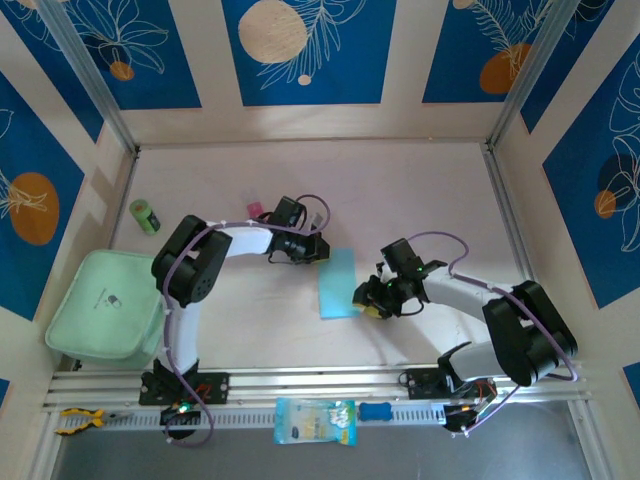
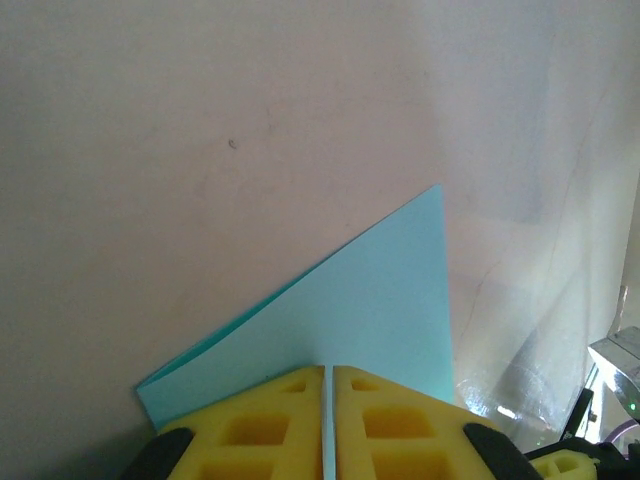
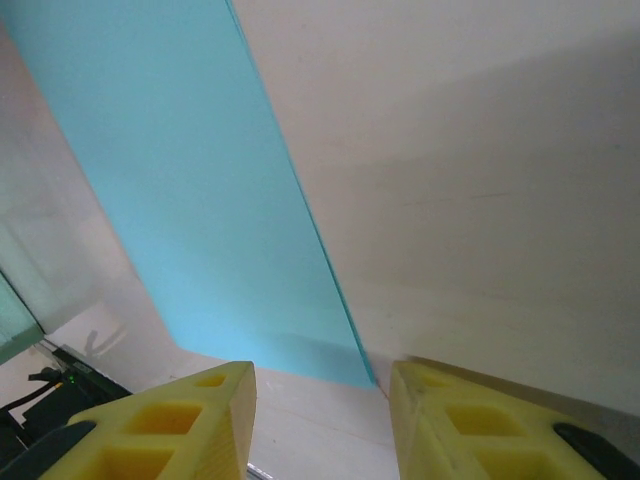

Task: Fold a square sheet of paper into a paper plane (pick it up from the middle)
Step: Fold the triangle a second time at the center of the table.

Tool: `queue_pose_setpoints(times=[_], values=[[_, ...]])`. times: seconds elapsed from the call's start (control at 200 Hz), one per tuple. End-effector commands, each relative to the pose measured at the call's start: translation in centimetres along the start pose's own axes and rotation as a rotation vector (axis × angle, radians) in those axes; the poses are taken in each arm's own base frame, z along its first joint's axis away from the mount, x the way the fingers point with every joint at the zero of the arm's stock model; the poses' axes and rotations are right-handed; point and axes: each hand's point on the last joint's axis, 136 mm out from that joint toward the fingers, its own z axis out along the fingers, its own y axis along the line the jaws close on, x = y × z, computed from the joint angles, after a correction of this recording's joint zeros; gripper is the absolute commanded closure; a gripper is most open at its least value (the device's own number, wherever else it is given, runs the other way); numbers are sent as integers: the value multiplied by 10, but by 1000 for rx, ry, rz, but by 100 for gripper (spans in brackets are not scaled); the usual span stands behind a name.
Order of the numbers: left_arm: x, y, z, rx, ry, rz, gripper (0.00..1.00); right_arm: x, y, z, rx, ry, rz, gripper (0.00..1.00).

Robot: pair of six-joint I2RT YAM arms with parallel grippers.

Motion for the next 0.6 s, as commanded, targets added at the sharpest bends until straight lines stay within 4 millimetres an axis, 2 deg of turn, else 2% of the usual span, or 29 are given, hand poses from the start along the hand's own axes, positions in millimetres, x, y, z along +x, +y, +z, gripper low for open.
queue_pose_setpoints(times=[0.0, 0.34, 0.595], values=[[24, 38, 2, -106, 58, -80, 89, 10, 3, 1, -21, 39, 20, 60], [28, 41, 1, -116, 58, -109, 90, 20, -8, 3, -10, 49, 92, 61], [30, 41, 2, -109, 59, -120, 90, 16, -1, 9, -45, 48, 111, 61]])
